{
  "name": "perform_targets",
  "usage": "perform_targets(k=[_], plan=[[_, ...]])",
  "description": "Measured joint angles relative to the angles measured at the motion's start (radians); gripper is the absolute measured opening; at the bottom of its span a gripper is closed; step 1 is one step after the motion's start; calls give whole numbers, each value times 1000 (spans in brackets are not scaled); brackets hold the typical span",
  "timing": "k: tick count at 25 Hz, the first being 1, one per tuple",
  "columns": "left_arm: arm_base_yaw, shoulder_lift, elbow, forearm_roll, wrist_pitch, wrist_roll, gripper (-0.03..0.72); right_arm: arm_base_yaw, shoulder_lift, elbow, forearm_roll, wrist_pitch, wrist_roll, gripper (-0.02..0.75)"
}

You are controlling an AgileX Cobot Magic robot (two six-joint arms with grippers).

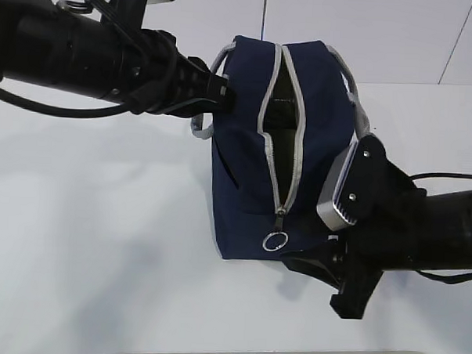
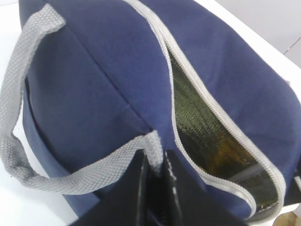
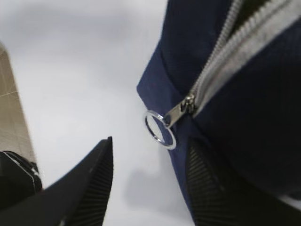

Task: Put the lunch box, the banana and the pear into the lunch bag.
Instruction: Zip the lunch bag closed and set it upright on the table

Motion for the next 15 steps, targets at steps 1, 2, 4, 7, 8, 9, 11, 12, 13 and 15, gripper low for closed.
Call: perform_targets(k=[1, 2, 4, 7, 8, 9, 11, 12, 13, 15], plan=[[0, 0, 0, 0, 0, 0, 8, 0, 12, 0, 23, -4, -22, 416], [0, 0, 0, 0, 0, 0, 8, 0, 22, 0, 42, -6, -38, 416], [0, 0, 0, 0, 0, 0, 8, 0, 46, 0, 68, -8, -62, 416], [0, 0, 0, 0, 0, 0, 8, 0, 72, 0, 77, -12, -88, 416], [0, 0, 0, 0, 0, 0, 8, 0, 78, 0, 79, -12, -90, 416], [0, 0, 0, 0, 0, 0, 8, 0, 83, -2, 79, -12, -94, 416], [0, 0, 0, 0, 0, 0, 8, 0, 95, -16, 79, -12, -98, 416], [0, 0, 0, 0, 0, 0, 8, 0, 101, -23, 79, -12, -100, 416], [0, 0, 0, 0, 0, 0, 8, 0, 111, -35, 79, -12, -100, 416], [0, 0, 0, 0, 0, 0, 8, 0, 130, -55, 79, -12, -100, 416]])
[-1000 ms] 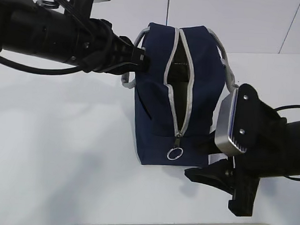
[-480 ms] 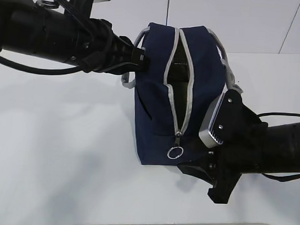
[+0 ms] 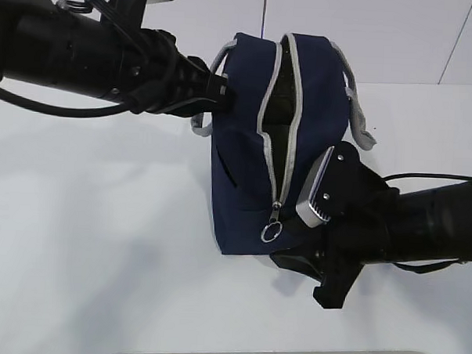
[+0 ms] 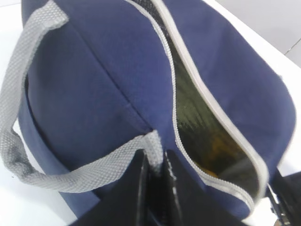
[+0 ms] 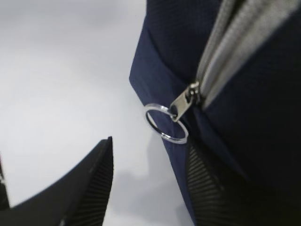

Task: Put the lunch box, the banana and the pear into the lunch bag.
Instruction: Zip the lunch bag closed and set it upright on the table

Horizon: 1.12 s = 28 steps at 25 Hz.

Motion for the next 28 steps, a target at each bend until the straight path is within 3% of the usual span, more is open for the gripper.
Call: perform_targets(k=[13, 18, 28], plan=[[0, 0, 0, 0, 14, 0, 8, 0, 26, -38, 2, -48, 0, 416], [0, 0, 0, 0, 21, 0, 8, 0, 62, -67, 2, 40, 0, 416], [0, 0, 0, 0, 28, 0, 8, 0, 84, -74, 2, 75, 0, 416]])
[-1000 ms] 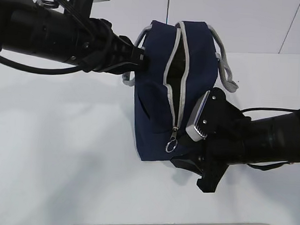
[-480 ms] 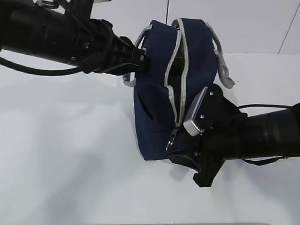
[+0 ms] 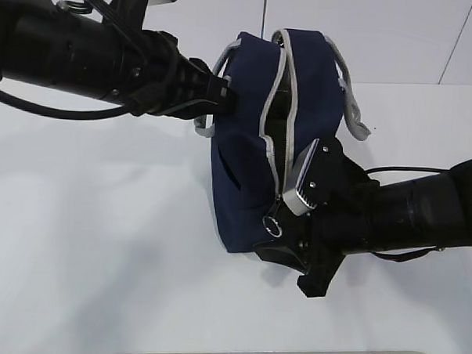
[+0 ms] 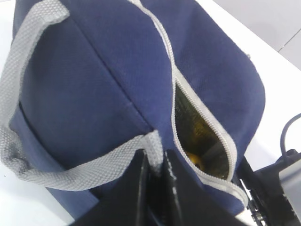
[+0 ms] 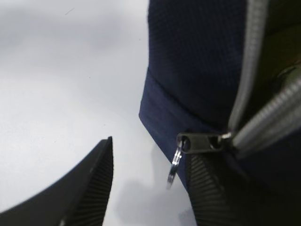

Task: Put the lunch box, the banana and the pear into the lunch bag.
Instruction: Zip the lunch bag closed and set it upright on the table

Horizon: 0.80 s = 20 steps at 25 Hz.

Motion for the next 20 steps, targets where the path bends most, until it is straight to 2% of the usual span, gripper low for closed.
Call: perform_targets(k=[6, 13, 20], plan=[[0, 0, 0, 0, 0, 0, 8, 0, 0, 0, 0, -7, 0, 407], [0, 0, 0, 0, 2, 0, 8, 0, 0, -19, 0, -19, 6, 298], [0, 0, 0, 0, 2, 0, 8, 0, 2, -41, 0, -56, 79, 27]])
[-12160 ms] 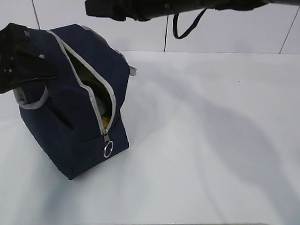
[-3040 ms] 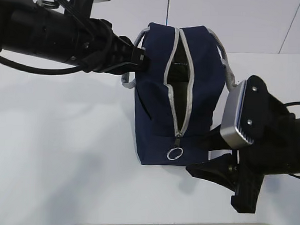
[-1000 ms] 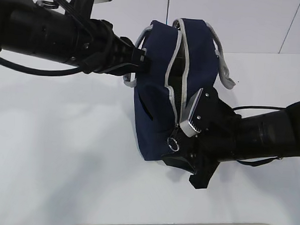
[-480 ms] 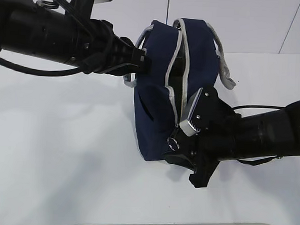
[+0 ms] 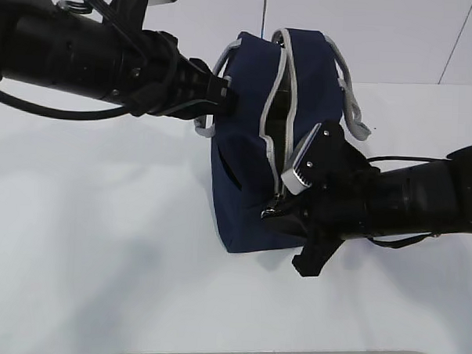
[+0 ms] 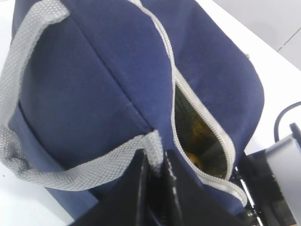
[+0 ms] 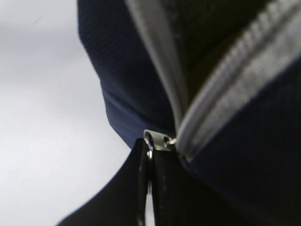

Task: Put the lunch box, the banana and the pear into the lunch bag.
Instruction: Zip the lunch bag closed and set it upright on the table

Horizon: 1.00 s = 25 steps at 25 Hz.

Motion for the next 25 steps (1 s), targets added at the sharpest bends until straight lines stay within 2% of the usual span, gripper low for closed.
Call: perform_targets(k=[13, 20, 25], plan=[[0, 0, 0, 0, 0, 2, 8, 0, 8, -2, -7, -3, 39, 18], [0, 0, 0, 0, 2, 2, 8, 0, 6, -4, -159, -5, 267, 18], [0, 0, 0, 2, 3, 2, 8, 0, -36, -4, -204, -40, 364, 18]])
